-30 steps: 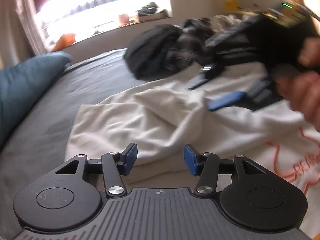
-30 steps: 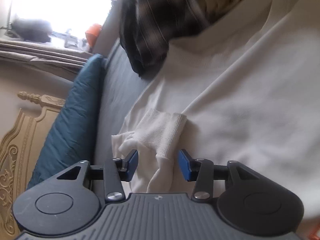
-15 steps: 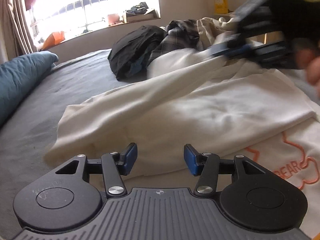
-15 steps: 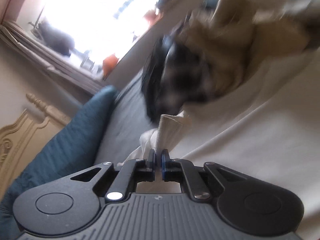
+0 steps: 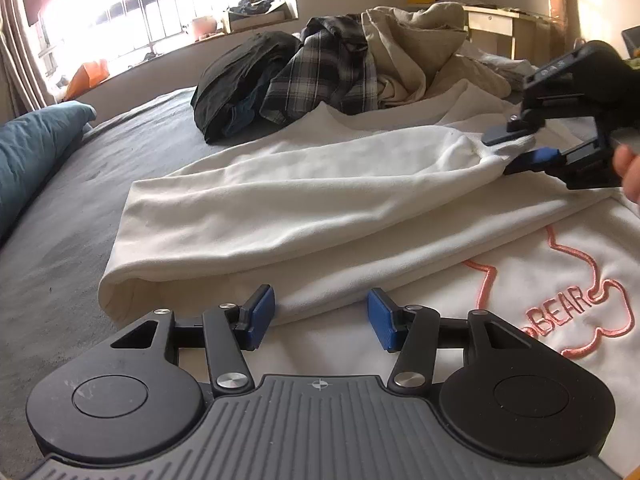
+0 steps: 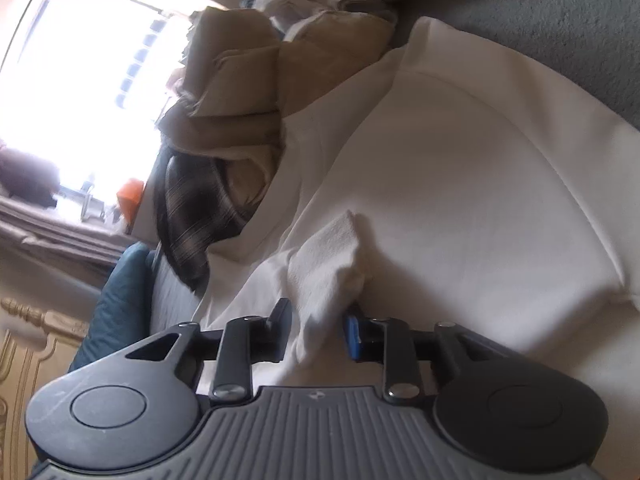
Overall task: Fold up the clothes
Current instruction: 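Pull the held cuff across the sweatshirt body with the right tool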
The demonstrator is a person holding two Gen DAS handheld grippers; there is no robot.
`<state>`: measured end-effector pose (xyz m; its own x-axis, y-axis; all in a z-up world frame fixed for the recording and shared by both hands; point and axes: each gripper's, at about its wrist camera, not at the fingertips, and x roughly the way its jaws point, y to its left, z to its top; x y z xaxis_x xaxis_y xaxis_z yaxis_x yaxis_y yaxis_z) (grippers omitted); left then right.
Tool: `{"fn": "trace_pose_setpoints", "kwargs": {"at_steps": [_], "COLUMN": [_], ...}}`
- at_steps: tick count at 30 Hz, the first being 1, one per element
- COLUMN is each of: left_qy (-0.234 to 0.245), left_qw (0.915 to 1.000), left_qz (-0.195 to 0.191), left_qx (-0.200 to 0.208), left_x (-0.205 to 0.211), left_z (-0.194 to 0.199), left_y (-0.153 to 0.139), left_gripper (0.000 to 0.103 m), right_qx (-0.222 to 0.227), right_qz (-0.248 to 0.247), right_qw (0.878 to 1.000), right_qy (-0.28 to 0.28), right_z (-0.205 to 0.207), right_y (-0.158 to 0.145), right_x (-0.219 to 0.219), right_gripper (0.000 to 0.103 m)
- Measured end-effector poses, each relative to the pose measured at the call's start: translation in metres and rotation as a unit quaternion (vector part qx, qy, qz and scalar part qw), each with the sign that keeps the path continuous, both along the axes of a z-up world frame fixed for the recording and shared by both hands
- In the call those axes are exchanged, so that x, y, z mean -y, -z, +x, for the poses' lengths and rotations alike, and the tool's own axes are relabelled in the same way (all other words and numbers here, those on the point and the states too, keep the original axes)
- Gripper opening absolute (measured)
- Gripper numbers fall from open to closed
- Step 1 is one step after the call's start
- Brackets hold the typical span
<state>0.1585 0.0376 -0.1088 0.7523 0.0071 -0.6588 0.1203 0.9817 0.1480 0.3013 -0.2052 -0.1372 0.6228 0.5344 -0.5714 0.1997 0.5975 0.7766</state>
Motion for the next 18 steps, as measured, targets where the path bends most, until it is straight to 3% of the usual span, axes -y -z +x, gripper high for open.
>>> {"fn": "trace_pose_setpoints", "kwargs": {"at_steps": [2,3,10,18], "left_qy": [-0.003,-0.005,-0.016,-0.02], "left_qw": [1.0,1.0,0.9998,0.9997], "left_qz": [0.001,0.002,-0.006,-0.013], "left_qx": [-0.002,-0.003,-0.005,-0.007], "left_x": [0.001,0.001,0.001,0.0], "left_z": [0.001,0.002,0.002,0.003], "left_y": [0.001,0.002,0.002,0.002], "left_gripper": [0.052,0.052,0.053,0.054], "right_qx": [0.016,0.026,0.125,0.153], "right_qz": [-0.003,-0.006,-0.05,-0.088], "right_qw": [1.0,1.0,0.99,0.984], "right_qy": [-0.01,-0.016,-0.038,-0.025], "right_z": [0.0,0.0,-0.01,-0.013], "right_y": [-0.007,-0.012,-0.066,-0.083], "right_x": [-0.003,-0.004,0.007,0.025], "right_gripper": [0.008,0.006,0.005,0.005]}}
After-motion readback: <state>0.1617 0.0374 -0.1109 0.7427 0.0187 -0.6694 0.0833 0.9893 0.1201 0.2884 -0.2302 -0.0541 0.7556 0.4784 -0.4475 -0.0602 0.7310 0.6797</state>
